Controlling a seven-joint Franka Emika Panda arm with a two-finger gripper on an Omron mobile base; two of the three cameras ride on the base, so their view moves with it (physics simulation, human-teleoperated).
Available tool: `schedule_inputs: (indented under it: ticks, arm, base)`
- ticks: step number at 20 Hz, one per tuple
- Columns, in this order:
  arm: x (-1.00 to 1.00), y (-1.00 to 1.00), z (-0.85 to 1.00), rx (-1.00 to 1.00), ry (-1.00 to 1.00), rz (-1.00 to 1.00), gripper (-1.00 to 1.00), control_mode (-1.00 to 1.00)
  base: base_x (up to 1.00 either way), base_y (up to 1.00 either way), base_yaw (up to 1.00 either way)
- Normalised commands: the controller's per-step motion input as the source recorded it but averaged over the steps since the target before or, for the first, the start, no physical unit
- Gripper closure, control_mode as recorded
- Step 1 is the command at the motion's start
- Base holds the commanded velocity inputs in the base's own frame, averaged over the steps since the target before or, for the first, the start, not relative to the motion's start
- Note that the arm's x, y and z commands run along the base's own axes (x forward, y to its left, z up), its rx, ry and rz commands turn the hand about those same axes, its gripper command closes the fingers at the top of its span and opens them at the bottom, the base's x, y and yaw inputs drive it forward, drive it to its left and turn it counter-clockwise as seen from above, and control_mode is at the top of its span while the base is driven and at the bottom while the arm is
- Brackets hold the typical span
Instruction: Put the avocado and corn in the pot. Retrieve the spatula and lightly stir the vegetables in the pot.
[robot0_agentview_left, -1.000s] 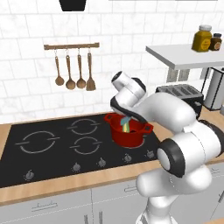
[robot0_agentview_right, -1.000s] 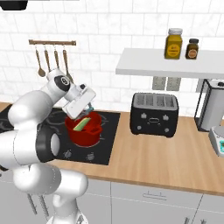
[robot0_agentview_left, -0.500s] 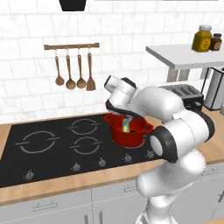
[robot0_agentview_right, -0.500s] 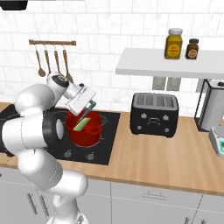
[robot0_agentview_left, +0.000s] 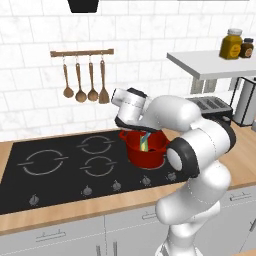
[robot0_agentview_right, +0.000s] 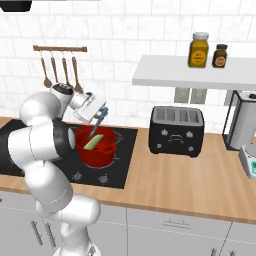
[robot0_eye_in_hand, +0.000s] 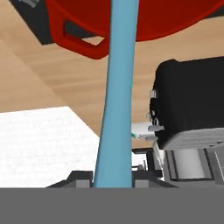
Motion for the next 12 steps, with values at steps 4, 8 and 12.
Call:
schedule_inputs:
  ticks: [4, 8, 12]
  arm:
    - [0.0, -0.02, 0.54, 0.0, 0.14, 0.13, 1.0, -1.0]
    - [0.0, -0.06, 0.45, -0.02, 0.2, 0.12, 1.0, -1.0]
    - [0.0, -0.11, 0.09, -0.09, 0.24, 0.13, 1.0, -1.0]
  base:
    - [0.0, 0.0, 0.0]
    - [0.0, 0.0, 0.0]
    - [0.0, 0.0, 0.0]
